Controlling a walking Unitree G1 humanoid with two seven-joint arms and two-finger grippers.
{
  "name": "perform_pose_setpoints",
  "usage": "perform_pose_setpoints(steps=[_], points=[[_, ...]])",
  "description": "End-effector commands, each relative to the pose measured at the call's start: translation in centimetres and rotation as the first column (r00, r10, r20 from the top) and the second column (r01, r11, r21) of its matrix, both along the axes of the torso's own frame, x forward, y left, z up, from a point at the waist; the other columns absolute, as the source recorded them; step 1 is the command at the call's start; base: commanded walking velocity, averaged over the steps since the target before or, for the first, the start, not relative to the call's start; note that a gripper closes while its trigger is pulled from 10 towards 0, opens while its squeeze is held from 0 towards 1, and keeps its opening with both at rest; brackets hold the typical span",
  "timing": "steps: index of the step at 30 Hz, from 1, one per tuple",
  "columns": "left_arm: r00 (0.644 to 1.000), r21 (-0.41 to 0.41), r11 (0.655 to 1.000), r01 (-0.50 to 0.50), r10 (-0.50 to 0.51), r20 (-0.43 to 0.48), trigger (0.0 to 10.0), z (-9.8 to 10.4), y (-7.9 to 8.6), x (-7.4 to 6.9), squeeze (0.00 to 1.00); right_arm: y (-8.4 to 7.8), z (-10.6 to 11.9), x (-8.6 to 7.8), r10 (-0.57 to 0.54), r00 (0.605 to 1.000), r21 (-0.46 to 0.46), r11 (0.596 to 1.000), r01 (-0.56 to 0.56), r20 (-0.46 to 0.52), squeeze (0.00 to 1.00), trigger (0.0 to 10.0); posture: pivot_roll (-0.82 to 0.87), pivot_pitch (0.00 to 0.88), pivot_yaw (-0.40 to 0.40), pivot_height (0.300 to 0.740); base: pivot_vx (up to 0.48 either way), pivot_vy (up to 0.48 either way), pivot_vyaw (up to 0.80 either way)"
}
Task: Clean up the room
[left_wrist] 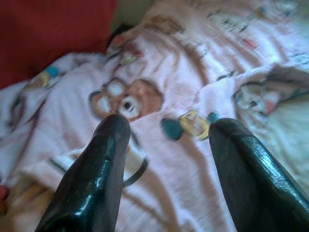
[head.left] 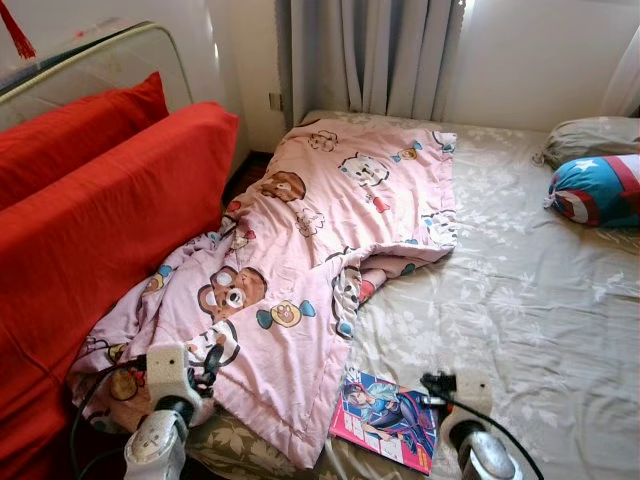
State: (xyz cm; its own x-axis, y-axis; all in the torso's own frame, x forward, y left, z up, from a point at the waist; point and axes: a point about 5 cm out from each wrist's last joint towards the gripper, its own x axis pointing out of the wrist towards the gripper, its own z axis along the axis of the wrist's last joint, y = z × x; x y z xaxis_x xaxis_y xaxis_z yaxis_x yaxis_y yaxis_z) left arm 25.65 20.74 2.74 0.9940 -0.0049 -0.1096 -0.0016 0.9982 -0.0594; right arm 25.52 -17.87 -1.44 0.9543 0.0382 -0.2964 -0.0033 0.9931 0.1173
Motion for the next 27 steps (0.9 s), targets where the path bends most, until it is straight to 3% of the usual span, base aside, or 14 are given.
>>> perform_pose_setpoints(steps=[1, 3, 8, 19, 27], points=[[1.0, -0.004, 1.0, 0.0, 0.0, 0.021, 10.0, 0.7, 0.3, 0.0, 0.0, 0.1, 0.4, 0.1, 0.001, 0.999, 0.002, 1.0, -0.001, 0.037, 0.0, 10.0, 0.0, 0.089, 0.004, 0.74, 0.0, 0.0, 0.0], [0.999, 0.006, 1.0, 0.015, -0.015, 0.052, 10.0, 2.0, 0.1, -0.5, 0.0, 0.1, 1.5, 0.5, 0.011, 0.994, -0.01, 1.0, -0.01, 0.106, 0.0, 10.0, 0.0, 0.088, 0.0, 0.74, 0.0, 0.0, 0.0], [0.998, 0.023, 1.0, -0.004, 0.002, 0.067, 10.0, 2.9, 0.8, -0.9, 0.0, -0.5, 2.6, 0.8, -0.01, 0.986, -0.039, 0.999, 0.017, 0.164, 0.0, 10.0, 0.0, 0.079, -0.005, 0.74, 0.0, 0.0, 0.0], [0.998, 0.0, 1.0, -0.015, 0.015, 0.06, 10.0, 4.0, 0.2, -0.3, 0.0, -0.6, 2.7, 0.8, -0.028, 0.991, -0.074, 0.997, 0.038, 0.127, 0.0, 10.0, -0.01, 0.054, -0.008, 0.726, 0.0, 0.0, 0.0], [0.998, 0.002, 1.0, -0.004, 0.004, 0.061, 10.0, 4.1, -0.2, 0.3, 0.0, 0.3, 2.8, 0.5, -0.002, 0.989, -0.072, 0.997, 0.012, 0.148, 0.0, 10.0, -0.01, 0.039, -0.005, 0.716, 0.0, 0.0, 0.0]])
